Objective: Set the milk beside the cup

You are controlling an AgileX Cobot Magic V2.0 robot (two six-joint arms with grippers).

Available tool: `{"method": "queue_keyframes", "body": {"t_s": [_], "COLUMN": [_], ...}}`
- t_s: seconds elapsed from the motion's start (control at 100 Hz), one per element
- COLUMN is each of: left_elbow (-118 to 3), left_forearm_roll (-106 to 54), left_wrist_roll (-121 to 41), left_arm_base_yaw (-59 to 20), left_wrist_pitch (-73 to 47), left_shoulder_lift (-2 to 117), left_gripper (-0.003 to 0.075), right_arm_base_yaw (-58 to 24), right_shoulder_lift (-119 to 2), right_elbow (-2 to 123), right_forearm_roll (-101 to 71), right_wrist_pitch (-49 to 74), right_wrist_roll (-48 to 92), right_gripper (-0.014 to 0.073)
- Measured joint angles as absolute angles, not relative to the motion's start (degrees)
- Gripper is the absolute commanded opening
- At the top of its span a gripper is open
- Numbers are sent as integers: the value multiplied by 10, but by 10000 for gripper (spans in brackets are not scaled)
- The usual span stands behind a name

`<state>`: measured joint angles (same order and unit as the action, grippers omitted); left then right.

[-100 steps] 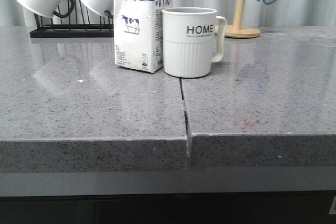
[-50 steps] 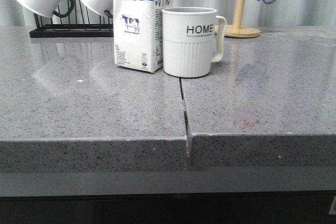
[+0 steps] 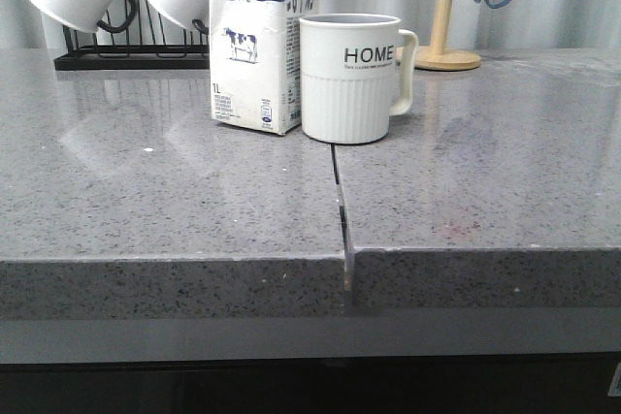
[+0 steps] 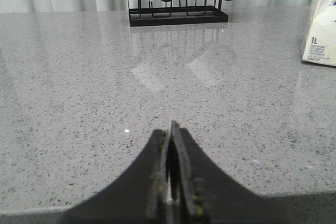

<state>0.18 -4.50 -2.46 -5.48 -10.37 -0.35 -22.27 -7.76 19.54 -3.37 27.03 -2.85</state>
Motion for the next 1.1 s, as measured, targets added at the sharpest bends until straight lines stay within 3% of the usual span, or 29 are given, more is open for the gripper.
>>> {"method": "queue_keyframes", "body": {"t_s": [0.47,0.85,1.1], "left_elbow": [2,2,2], "left_forearm_roll": [-45,-45,-45], "left_wrist_roll": [-24,-24,-24], "left_arm_base_yaw": [-55,-55,-55], "left_wrist_pitch": [-104,-104,-102], "left_shoulder_lift": [-3,-3,-3], "left_gripper": [-21,-20,-20], "right_arm_base_yaw": [-215,-12,27], "right_shoulder_lift": [-78,-68,5], "right_elbow": [186,55,-15], "right_forearm_roll": [-34,-33,-26], "right_wrist_pitch": [253,54,34], "right_wrist_roll": [-29,-29,-30], "right_gripper": [-68,-68,-68]}}
